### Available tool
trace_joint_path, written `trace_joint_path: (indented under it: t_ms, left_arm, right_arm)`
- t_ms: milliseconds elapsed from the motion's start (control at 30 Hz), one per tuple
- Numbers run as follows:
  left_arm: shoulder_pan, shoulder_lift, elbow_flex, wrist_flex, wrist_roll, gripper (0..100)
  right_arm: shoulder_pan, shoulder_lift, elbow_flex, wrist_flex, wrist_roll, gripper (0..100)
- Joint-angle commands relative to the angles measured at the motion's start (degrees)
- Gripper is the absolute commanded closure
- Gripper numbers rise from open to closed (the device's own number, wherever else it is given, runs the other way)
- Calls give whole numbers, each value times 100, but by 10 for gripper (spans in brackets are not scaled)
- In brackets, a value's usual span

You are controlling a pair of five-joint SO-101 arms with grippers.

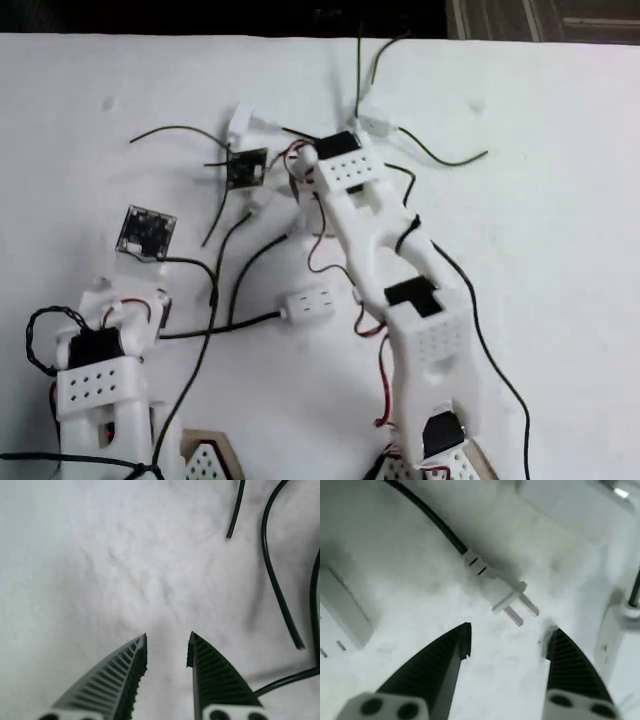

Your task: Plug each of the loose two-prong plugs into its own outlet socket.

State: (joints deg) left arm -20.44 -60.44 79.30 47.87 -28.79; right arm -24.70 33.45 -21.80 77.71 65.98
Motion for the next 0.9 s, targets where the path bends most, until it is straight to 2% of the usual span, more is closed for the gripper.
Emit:
trace_joint_path:
  t_ms: [0, 333, 400, 500, 567, 767, 867]
  left_arm:
    - [-40, -119, -18, -79, -35, 853]
    - [-40, -119, -18, -79, -44, 853]
    - [-40, -119, -18, -79, -44, 853]
    - [-40, -119, -18, -79, -44, 854]
    - [-40, -119, -18, -79, -44, 854]
    - [-40, -119, -18, -79, -44, 854]
    - [-40, -119, -18, -79, -44, 854]
  right_arm:
    - [-163, 180, -571, -13, 264, 775]
    - [-462, 1138, -1415, 391, 387, 785]
    - [-435, 1226, -1442, 505, 387, 843]
    - [-391, 1235, -1442, 629, 369, 990]
    - [-277, 1182, -1442, 690, 369, 964]
    - [-13, 673, -1442, 1270, 352, 982]
    - [154, 365, -1442, 1490, -44, 982]
